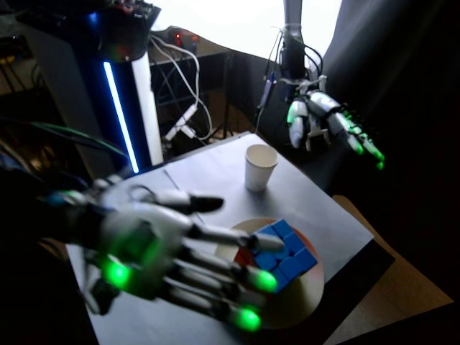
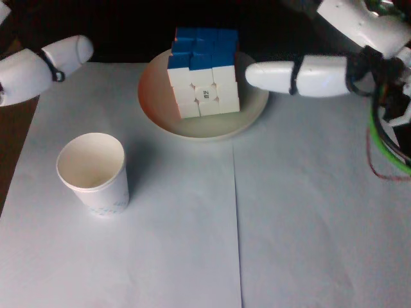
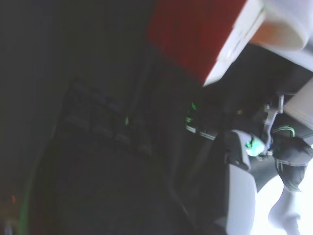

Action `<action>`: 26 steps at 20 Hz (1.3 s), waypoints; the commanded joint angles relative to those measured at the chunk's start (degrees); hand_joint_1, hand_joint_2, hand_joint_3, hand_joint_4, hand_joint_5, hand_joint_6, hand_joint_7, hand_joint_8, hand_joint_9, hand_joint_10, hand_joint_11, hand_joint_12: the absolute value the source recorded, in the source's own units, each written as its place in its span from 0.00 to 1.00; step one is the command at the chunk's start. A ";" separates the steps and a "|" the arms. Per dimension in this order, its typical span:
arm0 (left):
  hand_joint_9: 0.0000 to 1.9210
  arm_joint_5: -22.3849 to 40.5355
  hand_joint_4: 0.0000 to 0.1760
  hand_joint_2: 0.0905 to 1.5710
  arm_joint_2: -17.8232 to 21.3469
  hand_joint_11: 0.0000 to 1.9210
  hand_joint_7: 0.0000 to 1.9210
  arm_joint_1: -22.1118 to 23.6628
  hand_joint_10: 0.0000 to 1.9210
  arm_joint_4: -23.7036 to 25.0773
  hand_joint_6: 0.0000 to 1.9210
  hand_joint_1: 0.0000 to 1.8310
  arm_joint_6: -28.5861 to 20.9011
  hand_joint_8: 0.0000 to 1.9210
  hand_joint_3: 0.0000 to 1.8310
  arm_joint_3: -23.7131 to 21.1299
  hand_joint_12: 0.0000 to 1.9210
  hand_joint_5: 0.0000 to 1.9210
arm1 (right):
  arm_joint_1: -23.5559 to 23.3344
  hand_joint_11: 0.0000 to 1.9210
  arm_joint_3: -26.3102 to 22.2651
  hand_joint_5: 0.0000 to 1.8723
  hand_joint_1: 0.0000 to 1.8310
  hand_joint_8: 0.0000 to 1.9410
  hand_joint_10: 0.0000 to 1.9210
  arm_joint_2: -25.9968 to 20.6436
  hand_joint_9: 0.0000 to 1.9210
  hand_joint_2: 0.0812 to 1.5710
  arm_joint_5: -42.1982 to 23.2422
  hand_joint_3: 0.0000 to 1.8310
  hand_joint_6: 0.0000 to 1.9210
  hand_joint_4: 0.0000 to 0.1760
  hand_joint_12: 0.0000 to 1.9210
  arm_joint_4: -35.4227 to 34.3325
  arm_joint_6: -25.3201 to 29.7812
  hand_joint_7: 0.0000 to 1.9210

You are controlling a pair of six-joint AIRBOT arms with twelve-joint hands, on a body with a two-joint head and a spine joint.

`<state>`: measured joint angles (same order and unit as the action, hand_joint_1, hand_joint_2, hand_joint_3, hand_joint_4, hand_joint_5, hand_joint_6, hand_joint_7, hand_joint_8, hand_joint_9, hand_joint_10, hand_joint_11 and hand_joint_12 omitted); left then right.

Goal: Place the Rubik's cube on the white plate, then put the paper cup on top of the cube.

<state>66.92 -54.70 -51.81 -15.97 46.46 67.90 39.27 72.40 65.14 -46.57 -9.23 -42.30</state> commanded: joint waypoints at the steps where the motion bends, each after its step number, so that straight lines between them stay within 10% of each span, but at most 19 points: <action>1: 0.01 7.75 0.47 0.81 0.50 0.00 0.03 0.25 0.00 -0.48 0.00 0.21 -0.44 0.00 0.00 -0.04 0.17 0.08 | 0.42 0.00 -1.09 0.00 0.28 0.00 0.00 -1.16 0.00 0.61 -8.75 0.01 0.00 0.74 0.00 0.53 0.13 0.00; 2: 0.02 7.95 0.29 0.81 0.65 0.00 0.04 0.16 0.00 -0.44 0.00 0.20 -0.43 0.00 0.00 -0.21 0.22 0.08 | 1.39 0.01 -2.07 0.00 0.28 0.00 0.00 -2.22 0.00 0.61 -9.72 0.01 0.00 0.72 0.00 0.69 0.13 0.00; 3: 0.02 8.32 0.33 0.81 1.03 0.00 0.03 -0.12 0.00 -0.32 0.00 0.21 -0.43 0.00 0.00 -0.54 0.22 0.08 | 3.06 0.01 -3.59 0.00 0.27 0.00 0.01 -3.54 0.02 0.62 -11.67 0.01 0.00 0.64 0.01 0.73 0.13 0.00; 4: 0.02 8.50 0.37 0.81 1.26 0.00 0.03 -0.25 0.00 -0.16 0.00 0.22 -0.43 0.00 0.00 -0.78 0.18 0.08 | 4.08 0.00 -4.26 0.01 0.29 0.00 0.10 -4.32 0.07 0.68 -12.88 0.00 0.00 0.29 0.46 0.81 0.13 0.00; 5: 0.03 8.89 0.43 0.80 1.78 0.00 0.04 -0.53 0.00 0.34 0.00 0.22 -0.42 0.00 0.00 -1.32 0.17 0.08 | 6.29 0.00 -6.05 0.07 0.29 0.01 0.42 -5.89 0.02 0.72 -15.36 0.00 0.02 0.09 0.78 0.81 0.13 0.05; 7: 0.05 9.66 0.51 0.80 2.64 0.00 0.05 -1.18 0.01 0.90 0.00 0.25 -0.41 0.00 0.00 -2.15 0.27 0.09 | 8.75 0.00 -8.24 0.09 0.33 0.04 0.63 -7.84 0.03 0.75 -17.69 0.00 0.17 0.00 0.90 0.81 0.13 0.13; 8: 0.05 10.31 0.56 0.79 3.25 0.00 0.05 -1.79 0.00 1.36 0.00 0.28 -0.41 0.00 0.00 -2.81 0.26 0.09 | 10.74 0.00 -9.85 0.07 0.40 0.27 0.72 -9.09 0.04 0.75 -19.62 0.00 0.42 0.00 0.95 0.81 0.13 0.11; 10: 0.02 10.73 0.49 0.74 4.27 0.00 0.03 -2.22 0.00 3.00 0.00 0.34 -0.41 0.00 0.00 -4.00 0.20 0.08 | 13.25 0.00 -11.64 0.04 0.44 0.62 0.74 -10.44 0.06 0.79 -21.39 0.01 0.65 0.00 0.94 0.79 0.13 0.06; 12: 0.01 10.85 0.45 0.68 5.35 0.00 0.02 -2.79 0.00 5.06 0.00 0.33 -0.44 0.00 0.00 -5.39 0.24 0.04 | 14.67 0.00 -12.57 0.04 0.42 0.60 0.72 -11.02 0.06 0.79 -21.71 0.00 0.62 0.00 0.93 0.79 0.13 0.06; 14: 0.03 11.44 0.72 0.63 5.85 0.00 0.02 -3.78 0.00 6.29 0.00 0.34 -1.00 0.00 0.00 -6.25 0.34 0.03 | 15.39 0.00 -12.72 0.02 0.41 0.66 0.77 -11.02 0.05 0.79 -21.70 0.00 0.63 0.00 0.93 0.65 0.13 0.06; 17: 0.01 11.88 0.49 0.62 6.32 0.00 0.01 -4.95 0.00 7.97 0.00 0.36 -4.06 0.00 0.00 -6.40 0.37 0.04 | 15.63 0.00 -12.81 0.01 0.42 0.60 0.73 -11.02 0.06 0.79 -21.70 0.00 0.60 0.00 0.92 0.59 0.13 0.05; 18: 0.00 10.96 0.87 0.61 6.62 0.00 0.02 -5.10 0.00 8.68 0.00 0.31 -4.31 0.00 0.00 -6.55 0.25 0.05 | 15.67 0.00 -12.80 0.00 0.42 0.62 0.74 -11.00 0.05 0.79 -21.69 0.00 0.60 0.00 0.93 0.58 0.13 0.04; 22: 0.03 8.40 0.97 0.57 7.03 0.00 0.05 -5.42 0.00 12.35 0.00 0.42 -7.45 0.00 0.00 -6.87 0.39 0.10 | 15.79 0.00 -12.80 0.00 0.44 0.59 0.75 -10.93 0.05 0.79 -21.68 0.00 0.57 0.00 0.95 0.58 0.13 0.04; 24: 0.04 5.91 0.48 0.60 7.00 0.00 0.07 -5.68 0.00 14.94 0.00 0.40 -8.65 0.00 0.00 -7.68 0.39 0.10 | 15.84 0.00 -12.80 0.00 0.48 0.55 0.71 -10.84 0.03 0.79 -21.66 0.00 0.55 0.00 0.88 0.58 0.13 0.03; 26: 0.02 4.93 0.63 0.62 6.97 0.00 0.06 -7.00 0.00 15.82 0.01 0.38 -8.93 0.00 0.00 -8.86 0.10 0.08 | 15.86 0.00 -12.80 0.02 0.48 0.54 0.70 -10.78 0.03 0.78 -21.64 0.00 0.52 0.00 0.87 0.58 0.13 0.04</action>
<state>66.02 -47.72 -59.09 0.97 37.91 59.05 55.33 59.68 54.37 -60.99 -8.51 -42.28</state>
